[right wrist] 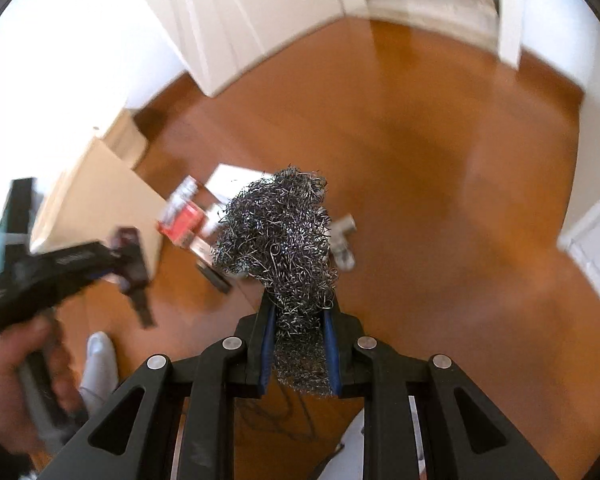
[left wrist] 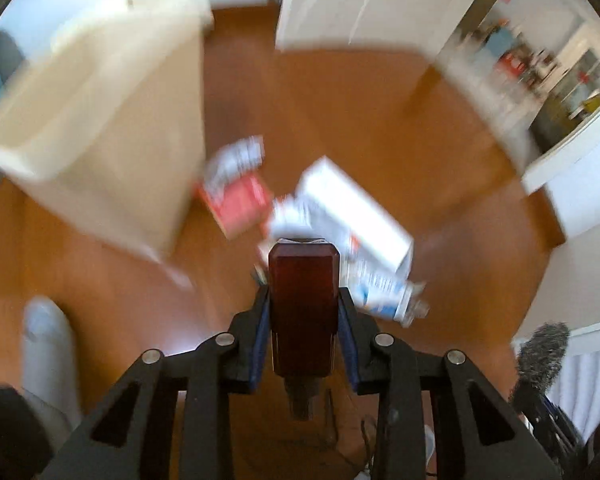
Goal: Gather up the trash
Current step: 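Drop the dark red lighter from the left tool into the wastebasket while the right tool drops the steel wool, then grasp the clear plastic wrapper with the right tool while the left tool grasps the small red-white box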
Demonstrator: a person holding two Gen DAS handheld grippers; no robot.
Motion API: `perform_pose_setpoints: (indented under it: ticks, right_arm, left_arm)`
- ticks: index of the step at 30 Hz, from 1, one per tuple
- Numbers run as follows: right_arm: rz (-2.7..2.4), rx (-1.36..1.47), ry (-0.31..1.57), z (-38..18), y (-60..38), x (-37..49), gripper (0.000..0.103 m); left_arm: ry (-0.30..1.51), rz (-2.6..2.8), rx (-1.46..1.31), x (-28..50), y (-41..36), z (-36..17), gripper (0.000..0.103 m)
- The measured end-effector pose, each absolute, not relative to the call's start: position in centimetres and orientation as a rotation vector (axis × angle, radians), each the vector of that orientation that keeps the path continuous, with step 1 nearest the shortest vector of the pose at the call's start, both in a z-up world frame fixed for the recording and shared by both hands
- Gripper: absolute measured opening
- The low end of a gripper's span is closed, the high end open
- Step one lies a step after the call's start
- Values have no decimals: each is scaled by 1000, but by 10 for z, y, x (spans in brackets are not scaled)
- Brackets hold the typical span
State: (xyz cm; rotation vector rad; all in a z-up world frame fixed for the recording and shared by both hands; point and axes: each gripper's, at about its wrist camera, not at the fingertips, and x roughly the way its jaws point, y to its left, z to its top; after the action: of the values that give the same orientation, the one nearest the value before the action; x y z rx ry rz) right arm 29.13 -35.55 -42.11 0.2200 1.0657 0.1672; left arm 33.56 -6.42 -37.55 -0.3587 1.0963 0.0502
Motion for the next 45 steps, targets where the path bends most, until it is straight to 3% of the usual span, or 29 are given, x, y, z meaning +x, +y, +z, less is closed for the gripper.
perform_pose_setpoints:
  ticks: [5,14,15,16,18,19,29,32,34,36,42,45]
  right_arm:
    - [255,149,1026,-346,-317,303,22]
    - [459,37,1019,-248,-208,349,22]
    - [470,30,1023,-242,-195,355,22]
    - [482,27,1024,-237,-184,362,22]
    - [510,17,1024,-227,-158,374,22]
    - [519,7,1026,-224,-146,377,22]
    - [569,33,1115,-261,-7,438,27]
    - [553,51,1164,-296,35,460,36]
    - [556,70,1225,-319,53,469,52]
    - [549,57,1282,-338,66,472,57]
    - [650,24,1298,-323,37,462,59]
    - [639,-58,1255,-307,-30,458,69]
  left_arm:
    - [907,80,-221,339,7,-284,30]
    - [1046,54,-88,385,119,-283,31]
    - [1058,41,-79,385,126,-286,37]
    - [1068,35,-60,385,132,-286,62]
    - [1069,55,-37,389,144,-285,96]
    - [1062,50,-43,386,145,-279,101]
    - [958,134,-248,359,220,-215,101]
    - [939,158,-300,351,238,-216,102]
    - [948,167,-322,349,241,-224,102]
    - [968,172,-329,352,244,-233,102]
    - [940,135,-265,355,228,-225,102]
    - [908,115,-224,356,206,-222,102]
